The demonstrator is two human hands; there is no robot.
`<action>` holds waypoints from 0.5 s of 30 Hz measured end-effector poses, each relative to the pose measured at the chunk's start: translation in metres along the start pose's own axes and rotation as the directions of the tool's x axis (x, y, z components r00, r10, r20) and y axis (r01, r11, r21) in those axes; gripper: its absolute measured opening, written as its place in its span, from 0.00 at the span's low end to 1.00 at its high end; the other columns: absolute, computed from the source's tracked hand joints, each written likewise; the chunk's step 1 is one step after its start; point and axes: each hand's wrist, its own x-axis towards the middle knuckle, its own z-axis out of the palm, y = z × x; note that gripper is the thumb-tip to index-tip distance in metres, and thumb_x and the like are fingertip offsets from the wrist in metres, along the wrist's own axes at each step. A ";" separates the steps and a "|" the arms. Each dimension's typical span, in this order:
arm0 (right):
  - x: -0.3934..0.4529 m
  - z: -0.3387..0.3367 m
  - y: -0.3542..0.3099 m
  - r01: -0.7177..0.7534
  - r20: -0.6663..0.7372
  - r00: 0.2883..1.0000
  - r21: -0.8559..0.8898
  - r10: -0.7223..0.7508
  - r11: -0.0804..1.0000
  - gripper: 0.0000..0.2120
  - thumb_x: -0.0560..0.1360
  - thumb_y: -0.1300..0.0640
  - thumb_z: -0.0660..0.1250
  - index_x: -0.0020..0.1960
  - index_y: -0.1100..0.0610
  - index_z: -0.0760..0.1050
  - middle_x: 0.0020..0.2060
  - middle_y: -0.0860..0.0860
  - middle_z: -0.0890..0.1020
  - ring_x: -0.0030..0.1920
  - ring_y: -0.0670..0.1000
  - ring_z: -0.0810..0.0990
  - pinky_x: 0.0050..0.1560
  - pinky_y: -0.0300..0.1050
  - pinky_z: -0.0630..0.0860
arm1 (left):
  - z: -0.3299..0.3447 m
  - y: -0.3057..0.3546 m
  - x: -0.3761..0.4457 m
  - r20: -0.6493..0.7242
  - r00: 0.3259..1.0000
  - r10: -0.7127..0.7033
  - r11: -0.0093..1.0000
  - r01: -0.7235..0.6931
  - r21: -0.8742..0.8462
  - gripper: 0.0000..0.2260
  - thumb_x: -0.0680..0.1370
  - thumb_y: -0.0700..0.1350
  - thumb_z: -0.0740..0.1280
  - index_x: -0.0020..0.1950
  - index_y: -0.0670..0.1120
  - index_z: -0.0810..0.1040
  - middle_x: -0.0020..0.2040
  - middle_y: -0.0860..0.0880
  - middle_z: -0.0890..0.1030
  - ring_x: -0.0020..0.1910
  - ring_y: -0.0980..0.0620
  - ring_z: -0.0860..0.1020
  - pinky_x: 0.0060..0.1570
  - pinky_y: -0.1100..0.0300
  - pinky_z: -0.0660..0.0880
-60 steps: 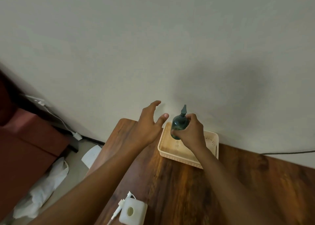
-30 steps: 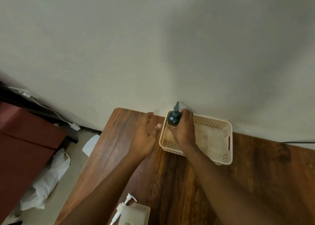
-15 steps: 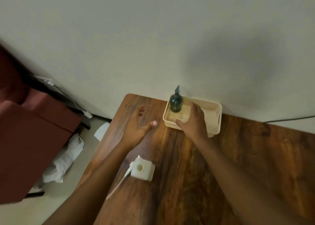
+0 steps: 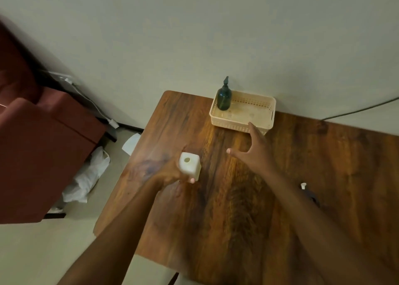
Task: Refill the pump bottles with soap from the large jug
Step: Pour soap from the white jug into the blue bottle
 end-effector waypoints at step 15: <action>-0.069 -0.087 0.065 -0.101 -0.143 0.982 0.159 0.125 0.982 0.51 0.66 0.33 0.75 0.79 0.39 0.50 0.80 0.46 0.57 0.77 0.52 0.59 0.66 0.49 0.64 | 0.028 -0.002 0.014 -0.059 0.987 0.150 0.988 -0.148 0.037 0.35 0.64 0.46 0.81 0.67 0.40 0.73 0.62 0.41 0.81 0.61 0.46 0.82 0.55 0.53 0.83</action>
